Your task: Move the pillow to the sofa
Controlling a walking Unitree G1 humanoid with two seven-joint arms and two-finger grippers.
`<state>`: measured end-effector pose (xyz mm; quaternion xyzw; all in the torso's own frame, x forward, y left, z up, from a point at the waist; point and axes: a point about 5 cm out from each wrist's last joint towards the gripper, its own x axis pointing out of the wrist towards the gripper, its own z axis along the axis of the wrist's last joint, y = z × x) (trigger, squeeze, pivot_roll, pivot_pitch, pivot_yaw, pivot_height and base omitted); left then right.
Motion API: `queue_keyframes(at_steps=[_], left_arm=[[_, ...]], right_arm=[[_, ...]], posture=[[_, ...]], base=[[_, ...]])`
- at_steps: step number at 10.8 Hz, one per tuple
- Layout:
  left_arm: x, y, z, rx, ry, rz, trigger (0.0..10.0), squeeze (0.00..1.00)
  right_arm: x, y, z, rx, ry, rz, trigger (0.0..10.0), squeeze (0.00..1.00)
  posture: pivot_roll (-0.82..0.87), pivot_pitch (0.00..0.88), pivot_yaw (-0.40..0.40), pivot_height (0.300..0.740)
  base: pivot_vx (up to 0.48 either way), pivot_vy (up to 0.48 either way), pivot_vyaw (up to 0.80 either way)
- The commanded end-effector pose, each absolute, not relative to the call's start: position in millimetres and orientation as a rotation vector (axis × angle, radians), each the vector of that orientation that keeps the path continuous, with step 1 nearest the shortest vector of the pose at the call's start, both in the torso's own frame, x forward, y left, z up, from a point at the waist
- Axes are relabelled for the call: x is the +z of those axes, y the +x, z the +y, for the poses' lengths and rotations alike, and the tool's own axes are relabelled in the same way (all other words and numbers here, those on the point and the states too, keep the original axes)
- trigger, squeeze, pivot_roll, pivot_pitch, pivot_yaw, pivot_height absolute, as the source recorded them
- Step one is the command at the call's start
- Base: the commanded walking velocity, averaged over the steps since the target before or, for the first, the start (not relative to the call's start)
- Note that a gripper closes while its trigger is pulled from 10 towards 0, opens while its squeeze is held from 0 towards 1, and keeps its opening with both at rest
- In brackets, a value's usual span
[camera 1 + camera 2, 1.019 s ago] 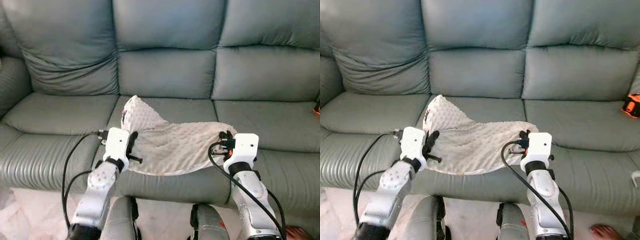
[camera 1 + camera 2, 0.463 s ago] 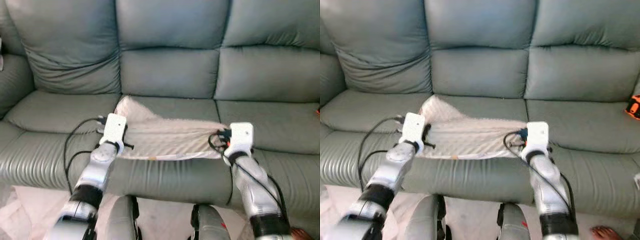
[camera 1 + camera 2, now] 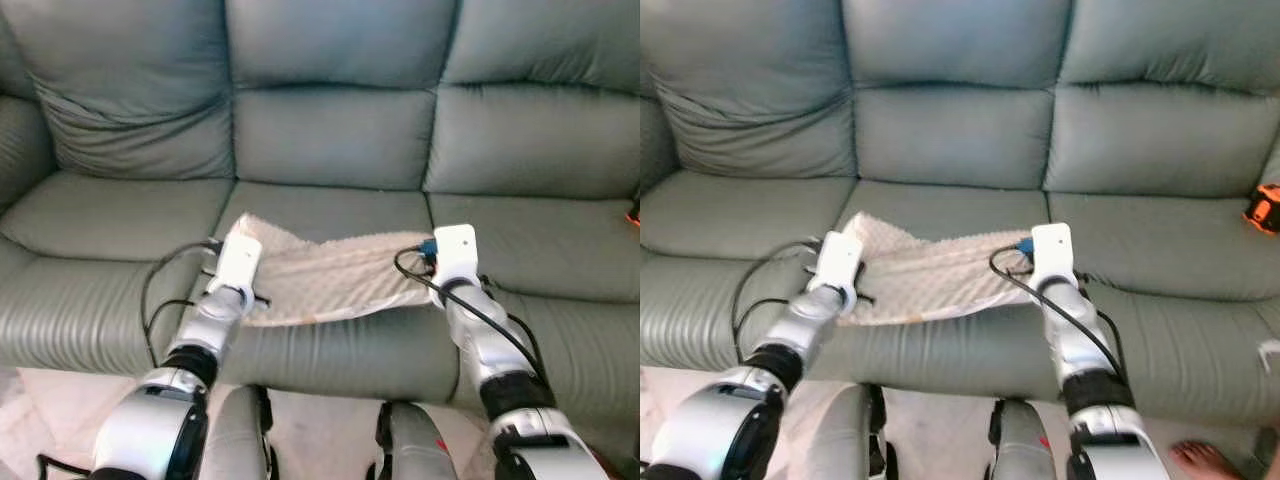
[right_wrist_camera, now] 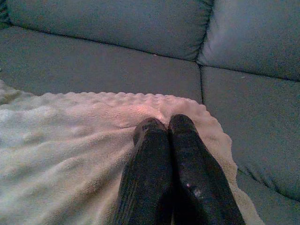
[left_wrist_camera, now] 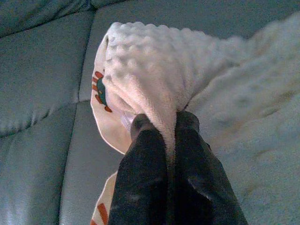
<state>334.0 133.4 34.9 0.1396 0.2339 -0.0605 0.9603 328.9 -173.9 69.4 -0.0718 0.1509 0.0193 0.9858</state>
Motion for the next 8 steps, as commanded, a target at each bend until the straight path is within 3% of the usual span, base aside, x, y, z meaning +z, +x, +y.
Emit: queue_keyframes(at_steps=[1, 3, 5, 8], left_arm=[[51, 346, 132, -0.103, 0.316, 0.403, 10.0, 0.0], [75, 361, 113, -0.134, 0.426, 0.269, 10.0, 0.0], [81, 364, 110, -0.114, 0.484, 0.239, 10.0, 0.0], [85, 367, 137, -0.006, 0.597, 0.211, 10.0, 0.0]], right_arm=[[72, 332, -169, 0.04, -0.151, 0.286, 10.0, 0.0], [72, 332, -126, 0.095, -0.124, 0.221, 10.0, 0.0], [64, 322, -101, 0.166, -0.097, 0.242, 10.0, 0.0], [54, 306, -88, 0.257, -0.095, 0.266, 10.0, 0.0]], posture=[[-0.11, 0.1, 0.021, 0.63], [-0.12, 0.106, 0.01, 0.63], [-0.12, 0.109, -0.003, 0.63], [-0.13, 0.116, -0.024, 0.63]], base=[[0.0, 0.0, 0.0], [0.0, 0.0, 0.0], [0.0, 0.0, 0.0], [0.0, 0.0, 0.0]])
